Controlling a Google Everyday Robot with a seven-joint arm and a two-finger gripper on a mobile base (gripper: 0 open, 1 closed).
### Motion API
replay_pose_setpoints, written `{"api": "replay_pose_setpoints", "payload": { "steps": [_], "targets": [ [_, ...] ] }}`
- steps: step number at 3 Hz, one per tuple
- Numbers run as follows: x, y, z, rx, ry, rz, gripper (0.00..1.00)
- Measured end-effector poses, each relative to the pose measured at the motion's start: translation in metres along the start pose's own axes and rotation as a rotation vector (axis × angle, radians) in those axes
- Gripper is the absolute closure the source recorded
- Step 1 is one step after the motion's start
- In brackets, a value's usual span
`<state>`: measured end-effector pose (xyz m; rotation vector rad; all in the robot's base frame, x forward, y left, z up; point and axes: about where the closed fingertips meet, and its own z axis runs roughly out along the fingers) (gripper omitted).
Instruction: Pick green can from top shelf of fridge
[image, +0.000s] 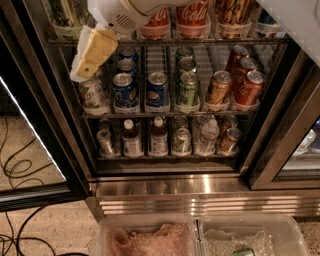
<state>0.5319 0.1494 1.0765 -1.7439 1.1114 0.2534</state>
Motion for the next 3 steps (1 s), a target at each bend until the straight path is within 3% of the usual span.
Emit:
{"api": "replay_pose_setpoints", "payload": {
  "steps": [1,3],
  "targets": [
    [-0.0088,0.0014,0.0210,0.037,-0.032,0.037,0.00],
    [-0.0034,0.0019,0.0242,0.063,-0.057,0.069,0.00]
  ]
}}
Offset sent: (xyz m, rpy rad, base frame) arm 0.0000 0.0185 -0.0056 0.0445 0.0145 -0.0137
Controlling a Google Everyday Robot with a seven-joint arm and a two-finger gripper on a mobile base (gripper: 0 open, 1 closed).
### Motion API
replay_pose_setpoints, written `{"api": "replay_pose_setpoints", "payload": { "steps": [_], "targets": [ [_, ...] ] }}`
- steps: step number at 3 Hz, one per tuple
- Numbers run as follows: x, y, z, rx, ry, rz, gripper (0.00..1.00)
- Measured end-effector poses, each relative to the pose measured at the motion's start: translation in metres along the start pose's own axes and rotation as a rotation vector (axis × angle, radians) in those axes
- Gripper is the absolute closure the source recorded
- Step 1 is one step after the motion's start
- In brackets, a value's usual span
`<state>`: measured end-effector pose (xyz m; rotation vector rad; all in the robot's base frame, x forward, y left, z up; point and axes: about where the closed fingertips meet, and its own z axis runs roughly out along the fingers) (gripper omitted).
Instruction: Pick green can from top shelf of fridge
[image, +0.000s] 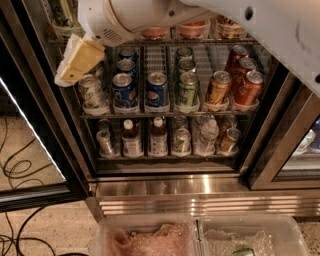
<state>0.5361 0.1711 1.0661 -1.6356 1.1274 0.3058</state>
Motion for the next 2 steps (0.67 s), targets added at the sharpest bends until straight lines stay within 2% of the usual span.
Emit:
{"api": "replay_pose_setpoints", "payload": {
  "steps": [1,2],
  "targets": [
    [0.0078,-0.0022,0.0010,0.043,-0.008,0.025,0.00],
    [0.0063,-0.0018,-0.0003,0.047,-0.026,0.017,0.00]
  ]
}}
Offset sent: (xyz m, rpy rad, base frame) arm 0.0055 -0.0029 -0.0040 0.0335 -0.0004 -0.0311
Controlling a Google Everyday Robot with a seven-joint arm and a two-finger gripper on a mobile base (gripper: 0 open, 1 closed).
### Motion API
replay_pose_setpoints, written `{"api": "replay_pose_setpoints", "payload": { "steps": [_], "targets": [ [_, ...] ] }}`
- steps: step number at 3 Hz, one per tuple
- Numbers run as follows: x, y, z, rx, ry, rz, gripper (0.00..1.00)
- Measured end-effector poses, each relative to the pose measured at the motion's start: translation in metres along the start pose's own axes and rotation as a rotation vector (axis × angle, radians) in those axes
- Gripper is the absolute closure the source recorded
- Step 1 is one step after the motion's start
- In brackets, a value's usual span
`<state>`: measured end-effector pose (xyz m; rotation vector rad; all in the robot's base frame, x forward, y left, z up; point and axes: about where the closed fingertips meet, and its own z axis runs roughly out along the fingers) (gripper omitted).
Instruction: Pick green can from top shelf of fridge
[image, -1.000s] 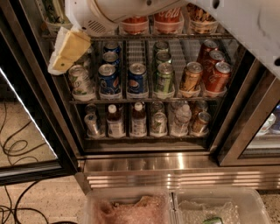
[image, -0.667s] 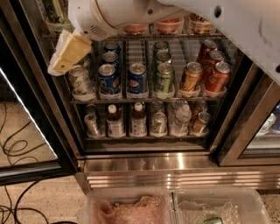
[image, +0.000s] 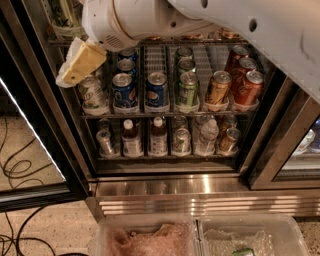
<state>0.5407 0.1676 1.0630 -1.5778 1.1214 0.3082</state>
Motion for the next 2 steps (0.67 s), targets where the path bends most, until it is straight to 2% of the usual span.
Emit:
{"api": "replay_pose_setpoints", "payload": {
  "steps": [1,2],
  "targets": [
    [0.0063,-0.0015,-0.0123,0.015,-0.064,-0.037,0.00],
    [0.0040,-0.0015,-0.0140,0.018,-0.062,-0.071,0.00]
  ]
}}
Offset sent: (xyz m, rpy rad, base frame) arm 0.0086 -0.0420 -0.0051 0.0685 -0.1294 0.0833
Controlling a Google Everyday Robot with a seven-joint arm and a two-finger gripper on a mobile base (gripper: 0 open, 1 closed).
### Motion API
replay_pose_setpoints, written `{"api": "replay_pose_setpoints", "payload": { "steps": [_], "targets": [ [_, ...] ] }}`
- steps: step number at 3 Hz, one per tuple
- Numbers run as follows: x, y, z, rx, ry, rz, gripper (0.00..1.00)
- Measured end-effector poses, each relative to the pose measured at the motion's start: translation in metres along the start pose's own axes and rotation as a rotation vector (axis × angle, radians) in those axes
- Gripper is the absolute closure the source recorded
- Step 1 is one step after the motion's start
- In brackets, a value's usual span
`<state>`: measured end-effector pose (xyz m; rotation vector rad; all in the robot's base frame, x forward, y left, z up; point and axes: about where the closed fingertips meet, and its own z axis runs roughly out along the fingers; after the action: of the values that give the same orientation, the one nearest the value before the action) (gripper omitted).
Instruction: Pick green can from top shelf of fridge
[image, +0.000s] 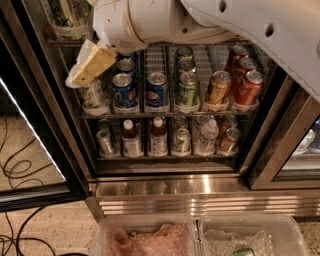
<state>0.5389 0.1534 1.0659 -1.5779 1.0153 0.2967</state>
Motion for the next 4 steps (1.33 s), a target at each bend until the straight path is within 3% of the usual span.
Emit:
{"api": "replay_pose_setpoints", "payload": {
  "steps": [1,3,4],
  "targets": [
    [0.000,0.000,0.000,0.000,0.000,0.001,0.00],
    [0.008,0.007,0.016,0.098,0.053,0.049,0.00],
    [0.012,0.008,0.028,0.136,0.031,0.056,0.00]
  ]
}}
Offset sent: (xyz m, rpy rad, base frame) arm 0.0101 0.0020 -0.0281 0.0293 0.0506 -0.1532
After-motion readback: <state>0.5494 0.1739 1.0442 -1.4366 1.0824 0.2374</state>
